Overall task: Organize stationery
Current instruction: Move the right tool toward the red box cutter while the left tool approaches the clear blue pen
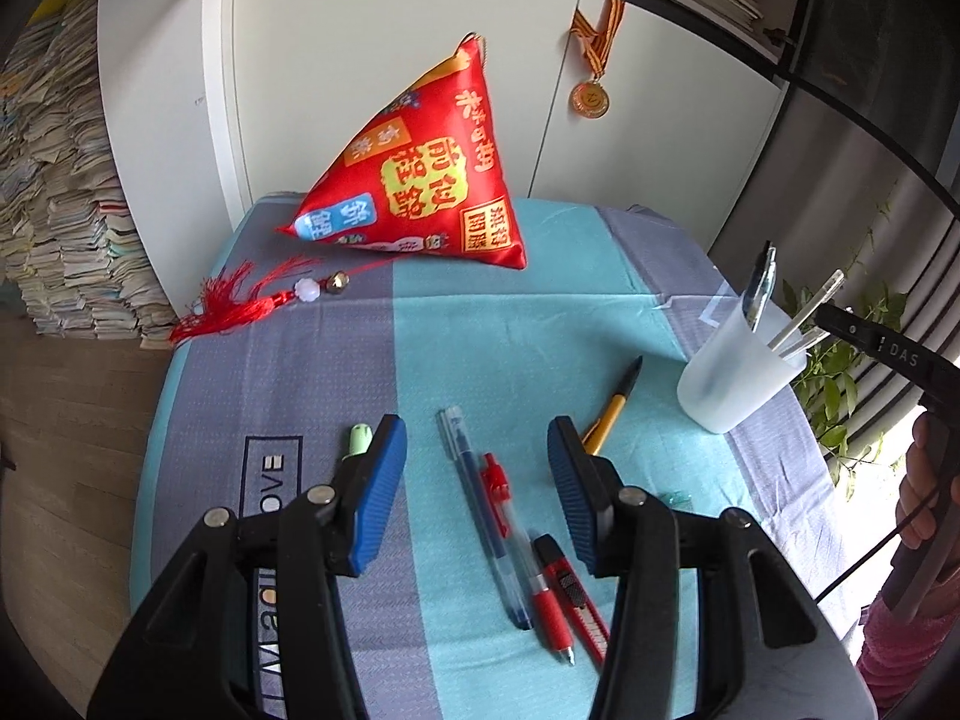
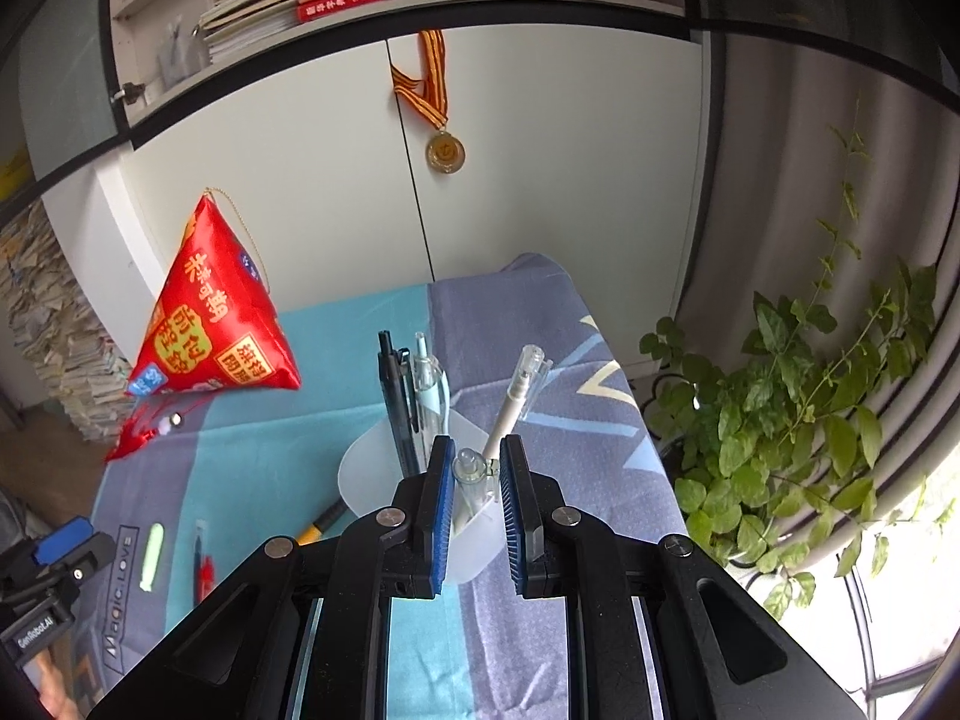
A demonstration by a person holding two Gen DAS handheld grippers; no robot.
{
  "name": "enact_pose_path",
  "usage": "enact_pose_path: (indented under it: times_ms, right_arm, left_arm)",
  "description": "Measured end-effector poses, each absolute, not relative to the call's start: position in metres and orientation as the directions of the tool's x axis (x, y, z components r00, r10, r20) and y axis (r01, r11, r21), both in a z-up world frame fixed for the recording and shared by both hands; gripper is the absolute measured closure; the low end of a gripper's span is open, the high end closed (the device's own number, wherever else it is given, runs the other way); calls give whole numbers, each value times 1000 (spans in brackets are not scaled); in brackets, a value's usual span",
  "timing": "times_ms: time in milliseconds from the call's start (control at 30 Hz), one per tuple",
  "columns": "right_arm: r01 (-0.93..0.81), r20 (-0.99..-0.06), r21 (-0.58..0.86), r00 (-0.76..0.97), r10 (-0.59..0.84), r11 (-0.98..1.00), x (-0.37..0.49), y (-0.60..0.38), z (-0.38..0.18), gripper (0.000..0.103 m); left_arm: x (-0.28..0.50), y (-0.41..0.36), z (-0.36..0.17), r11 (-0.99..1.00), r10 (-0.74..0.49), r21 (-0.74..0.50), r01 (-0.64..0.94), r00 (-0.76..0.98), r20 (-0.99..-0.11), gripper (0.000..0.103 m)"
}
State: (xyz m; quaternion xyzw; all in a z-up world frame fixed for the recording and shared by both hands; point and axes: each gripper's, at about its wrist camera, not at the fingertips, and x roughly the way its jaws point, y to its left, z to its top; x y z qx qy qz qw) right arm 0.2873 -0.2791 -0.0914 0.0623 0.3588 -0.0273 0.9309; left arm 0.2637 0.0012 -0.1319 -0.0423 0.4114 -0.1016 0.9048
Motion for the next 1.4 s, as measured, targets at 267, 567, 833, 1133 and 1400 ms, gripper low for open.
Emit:
enact_pose_path:
  times_ms: [267,567,833,1133,1400]
  right_arm:
    - [105,-659,94,752,-17,990,275,-277,-83,87]
    - [-12,-630,38,776,33,999,255,-252,-66,87]
    - [-246,-743,12,647,173,969,252,-195,-103,87]
    - [-422,-856,80,435,279,903,235,-137,-165,78]
    - [-479,-892,71,361,270,875,222,-118,-185,72]
  left_arm:
    - [265,11,-144,980,-197,-158,117,614,-764,56]
    - [260,9,-151,980,-199,-153,128,596,-778,56]
    - [259,12,-171,985,-171,-126,118,558,-812,56]
    - [262,16,-186,989,-144,-110,97,525,-839,56]
    - [262,25,-189,990,-142,-116,82,520,-842,56]
